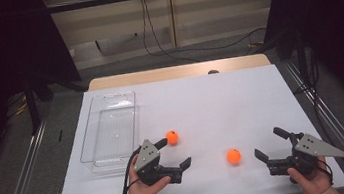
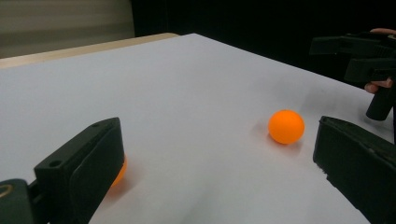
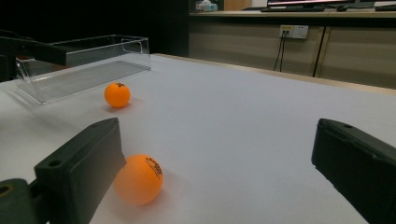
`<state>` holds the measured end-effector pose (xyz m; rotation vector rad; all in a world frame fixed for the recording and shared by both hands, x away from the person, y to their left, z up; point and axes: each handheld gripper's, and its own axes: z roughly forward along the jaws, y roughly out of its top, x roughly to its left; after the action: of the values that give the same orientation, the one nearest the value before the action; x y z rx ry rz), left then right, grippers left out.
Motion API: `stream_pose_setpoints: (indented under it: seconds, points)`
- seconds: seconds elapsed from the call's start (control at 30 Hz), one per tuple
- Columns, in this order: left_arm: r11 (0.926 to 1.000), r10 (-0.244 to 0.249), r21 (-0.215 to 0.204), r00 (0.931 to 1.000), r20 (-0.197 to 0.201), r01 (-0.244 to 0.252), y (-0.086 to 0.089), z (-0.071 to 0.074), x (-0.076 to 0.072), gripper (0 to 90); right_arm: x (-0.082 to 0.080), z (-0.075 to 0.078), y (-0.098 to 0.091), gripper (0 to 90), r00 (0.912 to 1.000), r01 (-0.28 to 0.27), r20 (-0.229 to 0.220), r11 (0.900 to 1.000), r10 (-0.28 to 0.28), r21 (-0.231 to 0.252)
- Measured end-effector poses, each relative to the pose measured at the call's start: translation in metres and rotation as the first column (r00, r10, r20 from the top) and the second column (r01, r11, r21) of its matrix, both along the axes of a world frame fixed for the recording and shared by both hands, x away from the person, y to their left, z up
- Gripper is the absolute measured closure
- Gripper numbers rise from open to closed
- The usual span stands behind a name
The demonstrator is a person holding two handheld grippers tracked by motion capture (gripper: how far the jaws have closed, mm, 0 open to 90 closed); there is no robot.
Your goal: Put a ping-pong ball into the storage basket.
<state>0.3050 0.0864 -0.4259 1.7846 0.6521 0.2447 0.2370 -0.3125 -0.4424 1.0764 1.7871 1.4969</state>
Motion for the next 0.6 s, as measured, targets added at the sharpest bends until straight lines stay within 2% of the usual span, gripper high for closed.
stream_pose_setpoints:
  seconds: [0.6]
  points:
    - [0.9996, -0.021, 0.017, 0.9998, -0.004, 0.021, -0.0096, -0.0020, 0.0022, 2.1, 0.0004, -0.0002, -0.0001, 2.0, 1.0000, -0.005, 0.002, 1.0000, 0.005, -0.006]
